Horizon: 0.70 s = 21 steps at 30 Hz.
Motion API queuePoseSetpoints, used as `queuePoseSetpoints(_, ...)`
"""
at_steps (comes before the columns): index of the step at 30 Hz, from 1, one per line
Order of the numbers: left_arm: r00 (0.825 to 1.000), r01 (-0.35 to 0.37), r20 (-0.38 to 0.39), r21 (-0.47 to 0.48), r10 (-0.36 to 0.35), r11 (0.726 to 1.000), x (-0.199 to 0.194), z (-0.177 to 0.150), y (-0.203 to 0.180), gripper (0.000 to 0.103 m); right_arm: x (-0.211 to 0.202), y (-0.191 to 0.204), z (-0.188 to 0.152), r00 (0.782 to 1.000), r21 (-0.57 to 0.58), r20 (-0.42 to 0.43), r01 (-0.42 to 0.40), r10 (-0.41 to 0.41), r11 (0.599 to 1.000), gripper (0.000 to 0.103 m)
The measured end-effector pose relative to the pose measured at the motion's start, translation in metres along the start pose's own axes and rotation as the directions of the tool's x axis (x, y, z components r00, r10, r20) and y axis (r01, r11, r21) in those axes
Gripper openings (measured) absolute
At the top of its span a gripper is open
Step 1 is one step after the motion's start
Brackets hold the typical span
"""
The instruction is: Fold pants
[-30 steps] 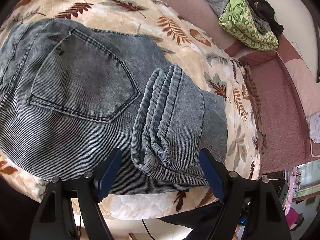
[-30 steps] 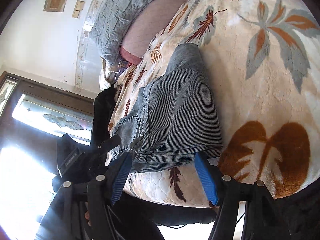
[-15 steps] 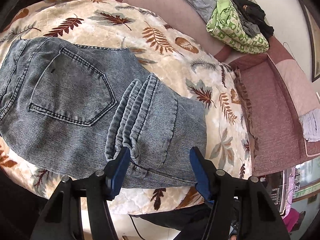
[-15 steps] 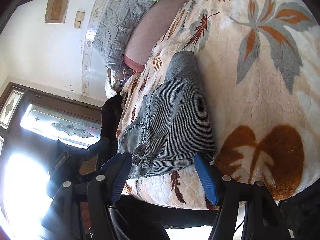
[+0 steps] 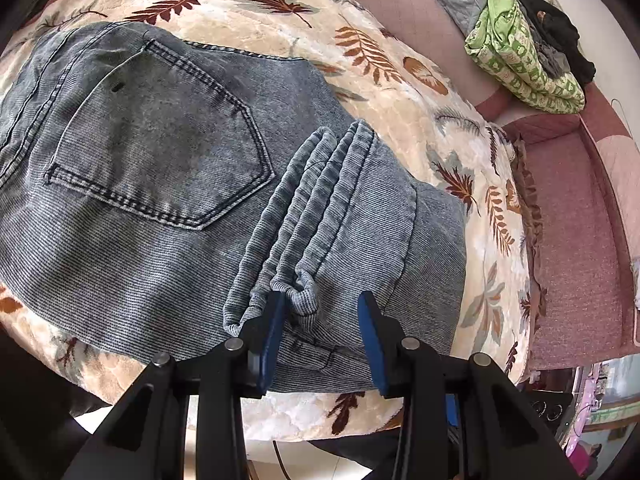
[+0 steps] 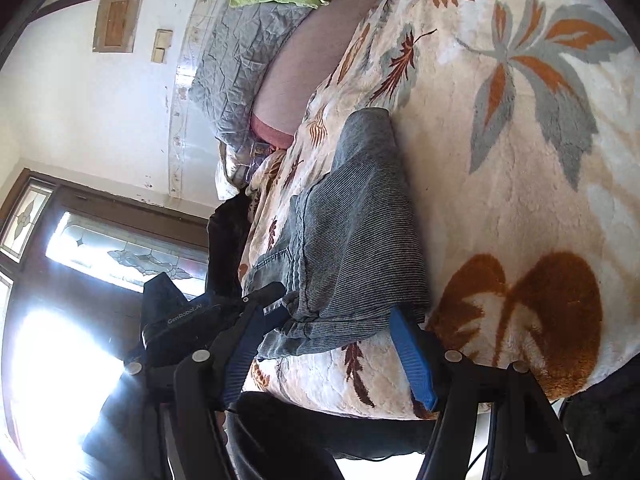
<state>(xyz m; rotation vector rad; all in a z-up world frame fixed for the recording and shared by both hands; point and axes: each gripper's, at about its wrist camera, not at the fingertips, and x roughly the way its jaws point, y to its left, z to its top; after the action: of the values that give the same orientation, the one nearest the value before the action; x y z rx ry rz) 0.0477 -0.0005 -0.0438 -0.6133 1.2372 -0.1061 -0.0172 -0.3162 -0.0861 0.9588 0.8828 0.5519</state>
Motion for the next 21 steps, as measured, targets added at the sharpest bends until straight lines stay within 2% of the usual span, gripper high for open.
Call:
queuePoseSetpoints(4, 1.0, -0.009, -0.009, -0.028, 0.009, 1.0, 0.002, -0.001, 0.003, 0.039, -0.001, -0.002, 0.001, 1.0, 0.01, 0.003, 0.0, 0.0, 1.0, 0.069)
queuePoseSetpoints(8, 0.999, -0.033, -0.012, -0.011, 0.033, 0.999, 0.008, 0.001, -0.001, 0.039, -0.001, -0.001, 0.0, 1.0, 0.005, 0.005, 0.003, -0.003, 1.0, 0.068)
queuePoseSetpoints(10, 0.999, -0.047, 0.0, -0.006, 0.047, 0.999, 0.008, 0.002, -0.002, 0.03, 0.0, -0.001, 0.0, 1.0, 0.007, 0.004, 0.004, -0.004, 1.0, 0.068)
queuePoseSetpoints(11, 0.998, -0.057, 0.006, 0.0, 0.057, 0.998, 0.007, 0.002, -0.001, 0.015, -0.001, -0.001, 0.0, 1.0, 0.006, 0.005, 0.005, -0.005, 1.0, 0.069)
queuePoseSetpoints(13, 0.999, -0.049, 0.02, 0.004, 0.049, 0.999, 0.003, 0.002, 0.001, 0.012, -0.001, 0.0, 0.0, 1.0, 0.003, 0.007, 0.01, -0.01, 1.0, 0.068)
queuePoseSetpoints(21, 0.985, -0.055, 0.168, 0.09, 0.039, 0.994, -0.043, -0.025, -0.007, 0.011, 0.003, 0.001, 0.0, 0.999, -0.008, 0.006, 0.038, -0.038, 0.999, 0.069)
